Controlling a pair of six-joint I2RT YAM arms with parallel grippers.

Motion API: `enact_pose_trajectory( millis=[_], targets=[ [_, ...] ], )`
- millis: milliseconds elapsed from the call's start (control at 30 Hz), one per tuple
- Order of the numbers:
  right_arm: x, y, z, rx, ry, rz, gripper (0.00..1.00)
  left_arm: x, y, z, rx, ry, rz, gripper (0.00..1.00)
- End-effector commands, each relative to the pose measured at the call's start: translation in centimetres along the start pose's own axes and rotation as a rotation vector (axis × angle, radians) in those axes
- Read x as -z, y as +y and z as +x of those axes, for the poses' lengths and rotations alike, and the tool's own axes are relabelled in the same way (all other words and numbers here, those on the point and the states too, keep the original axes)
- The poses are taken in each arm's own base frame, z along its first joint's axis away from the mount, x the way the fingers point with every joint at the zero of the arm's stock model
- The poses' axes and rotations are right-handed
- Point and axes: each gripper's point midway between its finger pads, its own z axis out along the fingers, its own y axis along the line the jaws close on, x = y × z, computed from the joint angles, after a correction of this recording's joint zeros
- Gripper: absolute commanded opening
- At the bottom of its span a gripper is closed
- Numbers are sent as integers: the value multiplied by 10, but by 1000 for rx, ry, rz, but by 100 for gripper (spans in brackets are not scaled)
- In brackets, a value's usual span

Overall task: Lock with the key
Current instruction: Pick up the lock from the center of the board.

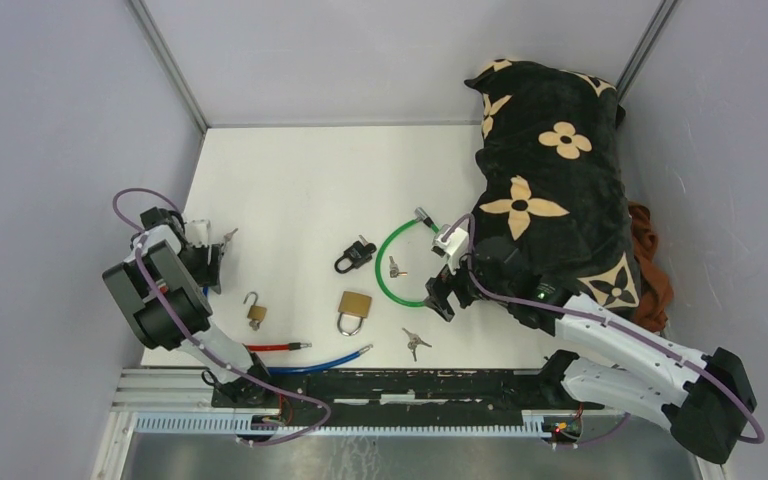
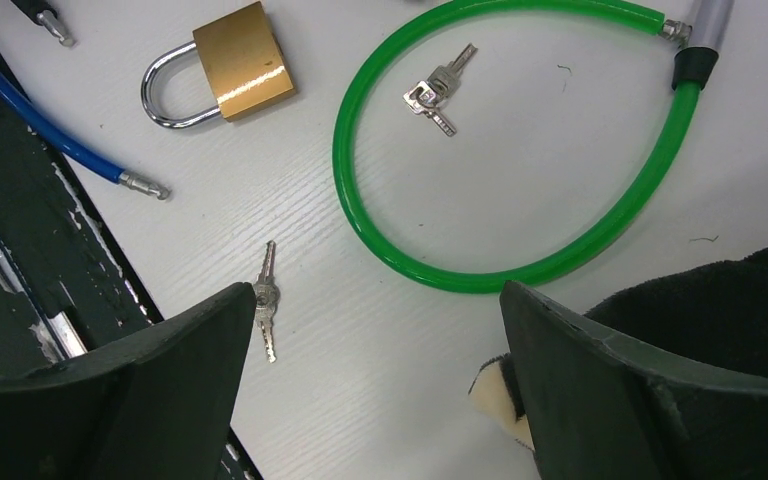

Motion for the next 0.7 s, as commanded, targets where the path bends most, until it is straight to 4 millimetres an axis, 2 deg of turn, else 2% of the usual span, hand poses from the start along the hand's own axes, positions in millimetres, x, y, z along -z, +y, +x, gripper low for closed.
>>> enact_pose_trajectory(
  millis=[0,100,167,233,267,333,433,567,667],
  targets=[
    [7,1,-7,-40,-50,21,98,-20,8,-2,-28,4,20,74],
    [9,1,-7,-43,-52,34,98,-34,-8,15,-39,64,100,63],
    [10,0,-8,-40,-57,39,98,-41,-17,25,-52,94,144,43],
    [11,1,-11,-34,-67,39,98,-44,-23,33,-64,108,169,7],
    [11,1,-13,-30,-74,36,98,-43,-25,33,-67,100,175,3],
    [11,3,-17,-21,-89,25,98,-35,-29,25,-74,46,186,2],
    [7,13,-30,11,-119,-43,98,-6,-32,-7,-113,-118,195,2],
    [3,36,-74,121,-211,-193,98,47,-44,-48,-276,-343,153,2],
    [-1,29,-113,199,-261,-165,98,82,-66,-63,-511,-461,68,2]
  ],
)
